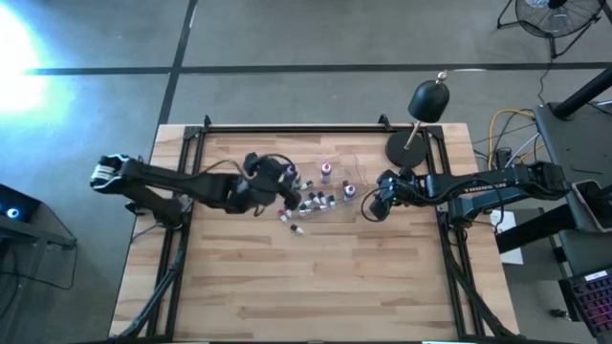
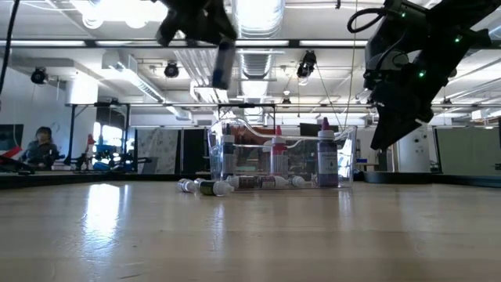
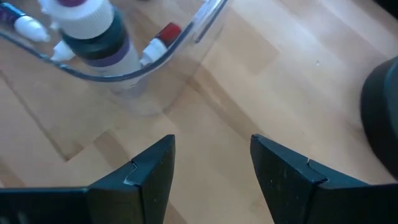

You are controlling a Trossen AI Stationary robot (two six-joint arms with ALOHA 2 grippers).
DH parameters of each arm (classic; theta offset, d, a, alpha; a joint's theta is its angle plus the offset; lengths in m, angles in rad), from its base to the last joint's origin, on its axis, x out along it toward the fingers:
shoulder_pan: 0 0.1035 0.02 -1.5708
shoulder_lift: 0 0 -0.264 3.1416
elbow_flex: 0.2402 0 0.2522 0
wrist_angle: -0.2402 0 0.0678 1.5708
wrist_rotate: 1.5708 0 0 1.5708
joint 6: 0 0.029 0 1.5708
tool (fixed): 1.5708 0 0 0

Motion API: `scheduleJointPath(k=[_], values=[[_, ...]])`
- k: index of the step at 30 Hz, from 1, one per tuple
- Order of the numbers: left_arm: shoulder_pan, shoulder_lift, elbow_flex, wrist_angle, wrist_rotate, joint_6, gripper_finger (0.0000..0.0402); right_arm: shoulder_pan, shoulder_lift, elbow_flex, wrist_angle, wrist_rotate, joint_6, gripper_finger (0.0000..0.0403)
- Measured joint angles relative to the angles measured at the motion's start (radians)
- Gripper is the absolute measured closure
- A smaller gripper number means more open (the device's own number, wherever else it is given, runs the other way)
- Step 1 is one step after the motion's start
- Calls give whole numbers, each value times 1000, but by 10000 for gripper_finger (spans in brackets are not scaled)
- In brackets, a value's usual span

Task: Pick & Place food coloring
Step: Put the large blue food coloring bottle into the transparent container

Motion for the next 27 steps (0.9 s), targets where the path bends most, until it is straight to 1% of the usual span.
scheduleJointPath(k=[3,6,12,16,21,27], values=[[18,0,-84,283,27,78,312,-1,0,-2,1,33,-1,200],[35,28,-167,450,41,76,312,-1,0,-3,2,40,-1,200],[37,56,-266,475,20,-34,312,-1,0,-3,-2,37,0,200],[39,74,-311,532,-13,-42,312,0,0,-3,-2,37,-1,200],[41,137,-360,656,-15,-56,312,0,0,-3,-2,37,-1,200],[44,215,-370,701,-34,-66,312,0,0,-3,-3,36,0,200]])
